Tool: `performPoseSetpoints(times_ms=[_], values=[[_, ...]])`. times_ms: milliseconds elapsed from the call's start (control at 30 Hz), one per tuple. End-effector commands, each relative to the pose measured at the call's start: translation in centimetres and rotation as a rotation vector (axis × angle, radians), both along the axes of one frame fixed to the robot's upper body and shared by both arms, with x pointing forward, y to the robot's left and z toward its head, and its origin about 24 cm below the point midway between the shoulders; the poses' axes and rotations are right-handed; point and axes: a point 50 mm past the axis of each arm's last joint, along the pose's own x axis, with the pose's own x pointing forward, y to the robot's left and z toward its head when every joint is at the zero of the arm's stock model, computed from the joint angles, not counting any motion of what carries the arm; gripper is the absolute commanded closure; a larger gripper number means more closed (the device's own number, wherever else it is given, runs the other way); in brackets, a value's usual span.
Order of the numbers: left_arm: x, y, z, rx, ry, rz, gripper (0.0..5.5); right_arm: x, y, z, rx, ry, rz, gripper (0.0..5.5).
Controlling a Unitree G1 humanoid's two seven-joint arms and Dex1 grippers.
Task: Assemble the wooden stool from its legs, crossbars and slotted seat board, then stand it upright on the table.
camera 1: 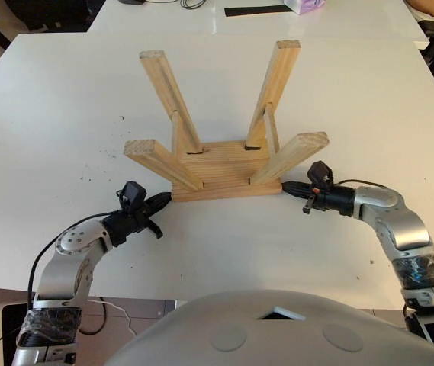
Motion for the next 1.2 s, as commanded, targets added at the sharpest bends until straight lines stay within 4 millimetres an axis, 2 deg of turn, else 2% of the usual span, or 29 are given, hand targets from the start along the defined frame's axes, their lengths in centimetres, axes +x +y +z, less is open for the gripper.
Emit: performPoseSetpoints(times_ms=[33,133,267,400,500,633,733,900,1200], values=[[-1.3,-2.7,2.1,-0.106,-0.013,-0.223,5.49,-1.7,1.9,1.7,0.109,-0.008,0.111,5.5],[-2.5,-2.5,3.0,-0.084,-0.01,-0.24,5.49,-2.6,2.0,2.6,0.117,-0.007,0.127,5.5],[-3.8,-1.7,4.9,-0.072,-0.003,-0.261,5.49,-4.4,1.2,3.6,0.101,-0.011,0.125,5.5],[-5.3,-0.6,6.2,-0.056,0.041,-0.307,5.49,-6.7,0.5,5.6,0.13,0.006,0.16,5.5],[-6.2,-1.4,7.1,-0.1,0.057,-0.368,5.49,-7.6,0.4,7.5,0.163,0.003,0.182,5.5],[-6.2,-2.5,8.0,-0.161,0.02,-0.37,5.49,-7.6,0.2,9.0,0.181,-0.008,0.21,5.5],[-5.3,-3.0,9.2,-0.224,-0.035,-0.339,5.49,-6.7,-0.1,9.7,0.168,-0.03,0.219,5.5],[-3.8,-2.4,10.1,-0.221,-0.09,-0.314,5.49,-6.0,-0.3,10.5,0.168,-0.052,0.24,5.5],[-3.3,-2.5,8.8,-0.203,-0.075,-0.287,5.49,-4.9,-1.0,10.1,0.15,-0.059,0.197,5.5]])
